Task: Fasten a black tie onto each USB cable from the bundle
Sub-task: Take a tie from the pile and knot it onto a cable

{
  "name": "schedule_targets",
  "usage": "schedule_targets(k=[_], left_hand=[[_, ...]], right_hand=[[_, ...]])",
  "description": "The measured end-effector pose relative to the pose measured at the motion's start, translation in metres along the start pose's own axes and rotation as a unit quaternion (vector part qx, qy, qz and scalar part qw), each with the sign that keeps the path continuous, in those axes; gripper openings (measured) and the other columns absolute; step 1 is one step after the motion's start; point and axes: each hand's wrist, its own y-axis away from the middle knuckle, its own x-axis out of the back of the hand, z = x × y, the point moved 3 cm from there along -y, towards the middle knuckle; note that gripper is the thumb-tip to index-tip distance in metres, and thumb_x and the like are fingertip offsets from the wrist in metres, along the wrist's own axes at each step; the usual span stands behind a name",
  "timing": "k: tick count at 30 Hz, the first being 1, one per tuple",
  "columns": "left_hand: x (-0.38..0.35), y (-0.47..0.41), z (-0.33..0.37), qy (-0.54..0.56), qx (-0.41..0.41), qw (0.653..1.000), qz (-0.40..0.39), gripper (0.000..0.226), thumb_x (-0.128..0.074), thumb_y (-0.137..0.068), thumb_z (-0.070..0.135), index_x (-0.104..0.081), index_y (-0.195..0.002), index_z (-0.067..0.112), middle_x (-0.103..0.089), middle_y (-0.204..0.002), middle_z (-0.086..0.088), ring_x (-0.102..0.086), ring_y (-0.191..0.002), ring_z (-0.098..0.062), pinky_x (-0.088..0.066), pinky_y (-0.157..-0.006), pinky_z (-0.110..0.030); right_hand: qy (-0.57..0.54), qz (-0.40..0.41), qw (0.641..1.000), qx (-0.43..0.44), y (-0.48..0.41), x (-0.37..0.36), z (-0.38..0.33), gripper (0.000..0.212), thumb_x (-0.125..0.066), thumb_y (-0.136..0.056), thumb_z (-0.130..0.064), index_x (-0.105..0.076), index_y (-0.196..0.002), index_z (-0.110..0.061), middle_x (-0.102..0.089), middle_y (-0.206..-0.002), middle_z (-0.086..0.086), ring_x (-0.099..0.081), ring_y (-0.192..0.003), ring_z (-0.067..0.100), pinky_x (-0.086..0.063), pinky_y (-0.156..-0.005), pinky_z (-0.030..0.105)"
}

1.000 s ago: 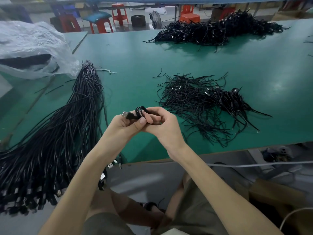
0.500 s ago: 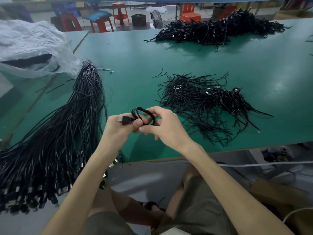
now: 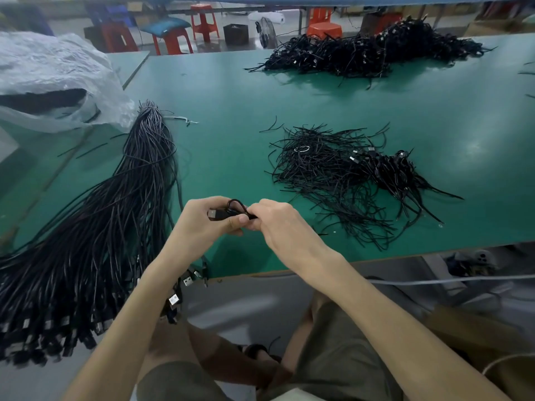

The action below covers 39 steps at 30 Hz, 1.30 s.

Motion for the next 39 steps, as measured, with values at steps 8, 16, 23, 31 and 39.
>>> schedule_targets(k=[8, 16, 23, 31, 39], left_hand=[[0.001, 0.002, 0.001, -0.256, -0.047, 0.964, -0.053, 0.047, -0.068, -0.085, 0.055, -0.061, -0.13, 0.043, -0.065, -0.089, 0.009, -0.064, -0.081, -0.003, -0.046, -0.075, -0.015], [-0.024, 0.002, 0.001, -0.362, -0.024, 0.925, -0.111, 0.045, -0.024, -0.106, 0.045, -0.053, -0.124, 0.016, -0.049, -0.098, 0.002, -0.056, -0.083, -0.023, -0.046, -0.078, -0.041], [-0.024, -0.002, 0.0, -0.31, -0.02, 0.946, -0.094, 0.039, -0.025, -0.11, 0.047, -0.039, -0.083, 0.021, -0.056, -0.073, -0.005, -0.045, -0.06, -0.022, -0.042, -0.06, -0.045], [-0.012, -0.032, -0.022, -0.063, 0.088, 0.994, 0.026, 0.041, -0.03, -0.113, 0.033, -0.031, -0.074, 0.018, -0.031, -0.062, 0.004, -0.027, -0.052, -0.017, -0.023, -0.048, -0.031], [-0.016, -0.031, -0.03, -0.026, 0.085, 0.996, 0.032, 0.042, -0.029, -0.113, 0.035, -0.039, -0.078, 0.014, -0.041, -0.06, 0.007, -0.03, -0.038, -0.014, -0.03, -0.032, -0.025]], right_hand=[[0.03, -0.009, 0.999, 0.006, 0.004, -0.005, 0.005, 0.015, -0.049, -0.106, -0.005, -0.064, -0.11, -0.007, -0.057, -0.096, 0.005, -0.058, -0.082, 0.027, -0.048, -0.072, 0.041], [0.058, 0.045, 0.995, 0.069, -0.003, 0.004, 0.012, 0.013, -0.055, -0.103, -0.001, -0.065, -0.108, -0.007, -0.05, -0.09, -0.001, -0.045, -0.08, 0.014, -0.05, -0.073, 0.04], [0.107, 0.158, 0.968, 0.164, 0.0, 0.015, 0.012, 0.003, -0.07, -0.093, -0.005, -0.071, -0.094, -0.002, -0.066, -0.085, 0.009, -0.063, -0.079, 0.03, -0.056, -0.073, 0.044], [0.131, 0.28, 0.945, 0.109, 0.004, 0.056, 0.034, 0.024, -0.072, -0.092, -0.011, -0.07, -0.116, -0.007, -0.071, -0.111, 0.004, -0.061, -0.108, 0.024, -0.046, -0.1, 0.038], [-0.003, 0.076, 0.995, -0.07, 0.031, 0.043, 0.089, 0.018, -0.081, -0.085, -0.025, -0.072, -0.098, -0.017, -0.057, -0.098, -0.007, -0.042, -0.1, 0.01, -0.041, -0.093, 0.029]])
